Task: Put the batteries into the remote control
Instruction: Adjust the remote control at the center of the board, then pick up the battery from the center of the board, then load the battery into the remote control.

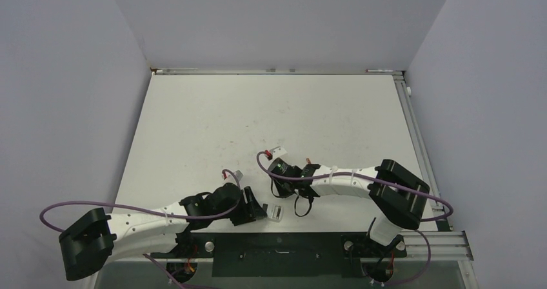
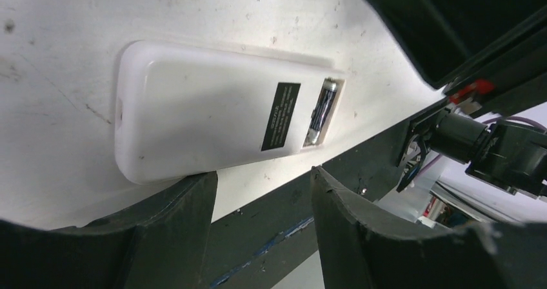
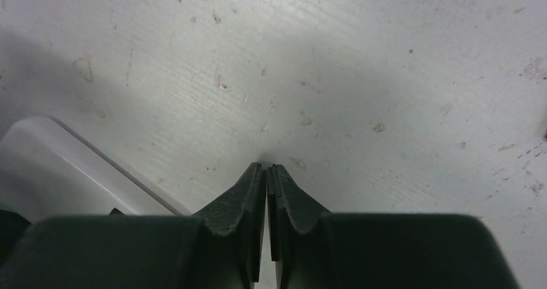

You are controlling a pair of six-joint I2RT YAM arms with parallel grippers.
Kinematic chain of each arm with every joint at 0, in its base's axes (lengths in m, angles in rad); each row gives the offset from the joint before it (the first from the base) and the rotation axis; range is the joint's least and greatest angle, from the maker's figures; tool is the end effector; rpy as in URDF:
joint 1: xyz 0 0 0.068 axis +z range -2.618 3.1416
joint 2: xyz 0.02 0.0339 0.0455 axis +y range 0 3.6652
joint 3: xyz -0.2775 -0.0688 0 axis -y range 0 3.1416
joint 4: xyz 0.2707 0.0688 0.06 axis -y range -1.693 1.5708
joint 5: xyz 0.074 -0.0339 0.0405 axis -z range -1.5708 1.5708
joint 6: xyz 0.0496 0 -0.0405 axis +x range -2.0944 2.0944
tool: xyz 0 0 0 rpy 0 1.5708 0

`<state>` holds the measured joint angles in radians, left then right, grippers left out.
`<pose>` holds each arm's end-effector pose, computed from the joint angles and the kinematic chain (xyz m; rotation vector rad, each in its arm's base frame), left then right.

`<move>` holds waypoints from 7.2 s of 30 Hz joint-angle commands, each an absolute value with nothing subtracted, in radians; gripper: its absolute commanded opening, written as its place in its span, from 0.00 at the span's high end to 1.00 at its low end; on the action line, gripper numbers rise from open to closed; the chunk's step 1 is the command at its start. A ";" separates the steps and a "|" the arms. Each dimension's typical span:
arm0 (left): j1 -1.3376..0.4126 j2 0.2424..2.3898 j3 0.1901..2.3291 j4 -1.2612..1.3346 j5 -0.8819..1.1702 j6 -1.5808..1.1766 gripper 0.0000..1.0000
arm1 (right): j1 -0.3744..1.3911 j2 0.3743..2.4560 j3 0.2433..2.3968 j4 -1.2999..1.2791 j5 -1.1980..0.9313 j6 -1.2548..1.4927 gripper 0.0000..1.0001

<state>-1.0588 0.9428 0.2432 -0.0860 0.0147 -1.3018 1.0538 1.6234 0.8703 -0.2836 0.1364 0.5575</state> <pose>0.0925 -0.1661 0.1222 -0.3156 2.6515 -1.0300 0.1718 0.2886 0.1433 -0.6024 2.5789 0.3972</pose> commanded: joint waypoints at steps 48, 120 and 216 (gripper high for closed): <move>-0.896 1.174 0.344 0.021 0.070 -1.060 0.45 | 0.715 1.405 0.843 -0.364 0.212 0.459 0.54; -0.812 0.817 0.250 -0.179 0.158 -1.048 0.32 | 1.100 1.248 0.818 -0.473 0.014 0.253 0.91; -0.750 0.800 0.185 -0.128 0.269 -1.040 0.34 | 1.327 1.308 0.883 -0.437 0.208 0.479 0.70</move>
<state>-0.7525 0.7586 0.1730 -0.1570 0.2531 -1.0676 1.3304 1.4029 0.9375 -0.4786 0.0944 0.3481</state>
